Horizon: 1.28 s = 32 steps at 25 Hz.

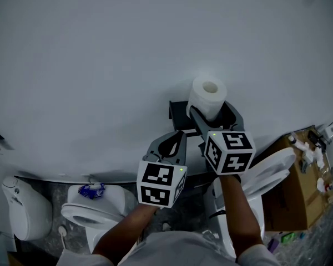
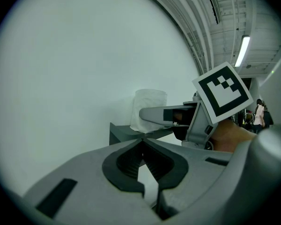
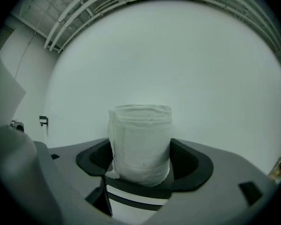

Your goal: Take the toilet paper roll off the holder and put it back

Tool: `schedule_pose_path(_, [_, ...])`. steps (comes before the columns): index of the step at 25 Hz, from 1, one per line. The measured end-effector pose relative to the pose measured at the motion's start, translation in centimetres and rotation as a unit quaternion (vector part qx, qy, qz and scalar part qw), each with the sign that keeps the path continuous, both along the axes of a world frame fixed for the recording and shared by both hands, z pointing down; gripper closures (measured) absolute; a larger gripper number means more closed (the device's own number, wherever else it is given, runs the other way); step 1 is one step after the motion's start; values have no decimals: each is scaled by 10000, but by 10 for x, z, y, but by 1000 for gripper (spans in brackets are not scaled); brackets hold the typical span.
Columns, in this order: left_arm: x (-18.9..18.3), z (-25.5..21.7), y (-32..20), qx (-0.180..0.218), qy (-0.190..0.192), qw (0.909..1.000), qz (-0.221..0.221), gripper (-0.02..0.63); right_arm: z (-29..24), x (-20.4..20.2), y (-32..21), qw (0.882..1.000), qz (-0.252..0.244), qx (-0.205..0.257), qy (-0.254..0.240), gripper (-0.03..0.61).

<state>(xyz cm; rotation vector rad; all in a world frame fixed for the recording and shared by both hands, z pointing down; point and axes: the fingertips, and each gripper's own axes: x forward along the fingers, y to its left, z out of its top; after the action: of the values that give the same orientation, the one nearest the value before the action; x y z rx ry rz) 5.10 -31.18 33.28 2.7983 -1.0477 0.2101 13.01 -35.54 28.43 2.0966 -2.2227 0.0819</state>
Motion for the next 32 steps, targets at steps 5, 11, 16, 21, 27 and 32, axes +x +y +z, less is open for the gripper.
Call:
schedule_pose_path(5, [0, 2, 4, -28, -24, 10000, 9, 609, 0, 1, 2, 10000, -39, -4, -77, 213])
schedule_pose_path(11, [0, 1, 9, 6, -35, 10000, -2, 609, -3, 3, 11, 10000, -34, 29, -57, 213])
schedule_pose_path(16, [3, 0, 14, 2, -10, 10000, -8, 609, -3, 4, 20, 10000, -39, 48, -36, 215])
schedule_pose_path(21, [7, -2, 22, 8, -2, 10000, 4, 609, -3, 2, 33, 9999, -130, 47, -44, 215])
schedule_pose_path(27, [12, -3, 29, 31, 5, 10000, -8, 609, -1, -3, 49, 9996, -259, 43, 35, 222])
schedule_pose_path(32, [14, -5, 33, 42, 10, 10000, -90, 609, 1, -5, 64, 9994, -345, 58, 55, 260])
